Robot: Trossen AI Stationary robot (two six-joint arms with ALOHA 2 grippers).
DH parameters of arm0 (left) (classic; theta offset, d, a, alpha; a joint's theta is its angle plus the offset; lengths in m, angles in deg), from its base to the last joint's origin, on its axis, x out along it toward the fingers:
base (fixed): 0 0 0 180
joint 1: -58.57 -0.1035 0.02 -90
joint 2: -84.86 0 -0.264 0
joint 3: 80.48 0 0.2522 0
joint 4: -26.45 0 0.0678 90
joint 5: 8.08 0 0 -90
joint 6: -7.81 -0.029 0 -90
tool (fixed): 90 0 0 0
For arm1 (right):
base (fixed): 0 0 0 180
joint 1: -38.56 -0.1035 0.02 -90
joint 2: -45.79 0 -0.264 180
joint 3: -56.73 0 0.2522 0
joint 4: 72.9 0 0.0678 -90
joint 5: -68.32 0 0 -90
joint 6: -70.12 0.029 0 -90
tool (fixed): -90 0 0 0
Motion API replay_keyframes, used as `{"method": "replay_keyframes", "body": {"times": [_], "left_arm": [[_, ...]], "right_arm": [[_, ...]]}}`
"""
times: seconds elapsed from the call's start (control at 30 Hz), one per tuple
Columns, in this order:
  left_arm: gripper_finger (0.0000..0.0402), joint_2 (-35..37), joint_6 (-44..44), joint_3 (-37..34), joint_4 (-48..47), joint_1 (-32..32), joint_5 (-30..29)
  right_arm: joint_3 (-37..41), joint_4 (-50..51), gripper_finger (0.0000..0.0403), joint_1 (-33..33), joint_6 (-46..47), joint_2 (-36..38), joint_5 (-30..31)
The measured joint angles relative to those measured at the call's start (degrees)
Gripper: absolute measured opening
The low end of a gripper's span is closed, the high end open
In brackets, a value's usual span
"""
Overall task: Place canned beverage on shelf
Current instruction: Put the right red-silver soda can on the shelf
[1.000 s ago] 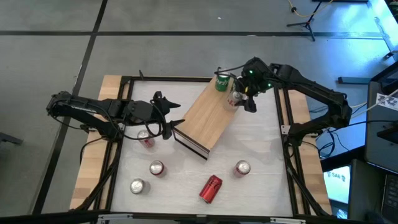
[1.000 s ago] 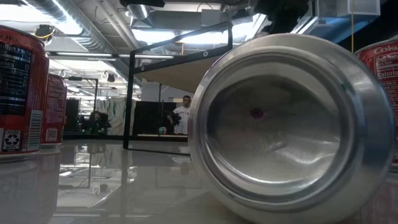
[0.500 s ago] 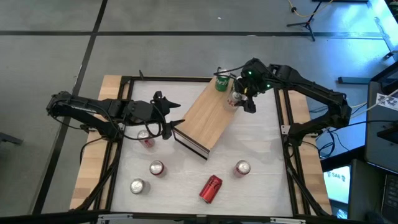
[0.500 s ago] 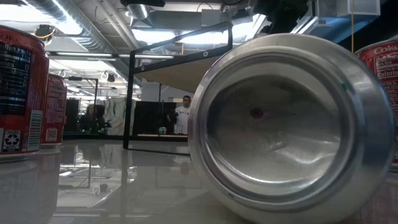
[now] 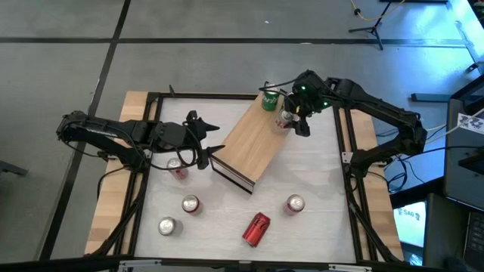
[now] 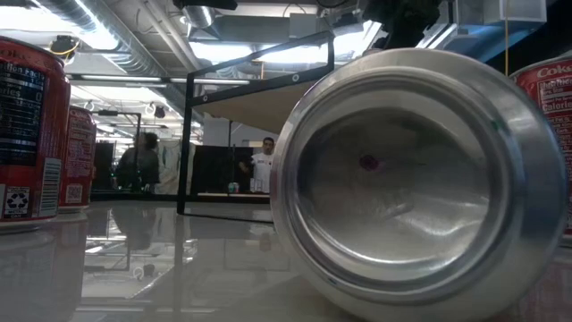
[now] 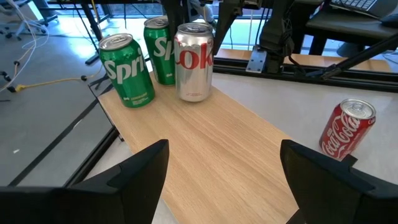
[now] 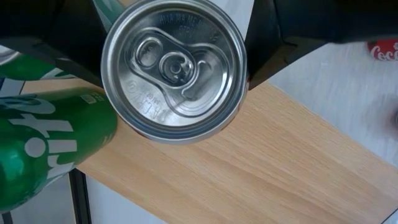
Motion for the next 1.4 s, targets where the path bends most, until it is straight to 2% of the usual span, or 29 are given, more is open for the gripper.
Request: {"method": "replay_keyframes", "body": {"times": [0.87, 1.0, 1.23, 1.4], "left_arm": [[0.0298, 0.00, 0.00, 0.00, 0.00, 0.02, 0.02], [0.0298, 0.00, 0.02, 0.00, 0.00, 0.02, 0.02], [0.0298, 0.00, 0.02, 0.00, -0.02, 0.00, 0.02], [0.0298, 0.00, 0.02, 0.00, 0.00, 0.01, 0.02]], "right_arm": [[0.00, 0.16, 0.0298, 0.00, 0.02, -0.02, 0.02], [0.00, 0.17, 0.0318, 0.00, 0.02, -0.06, 0.02], [0.04, 0.49, 0.0380, 0.00, 0.02, -0.11, 0.07], [0.04, 0.39, 0.0398, -0.02, 0.02, -0.11, 0.06]]}}
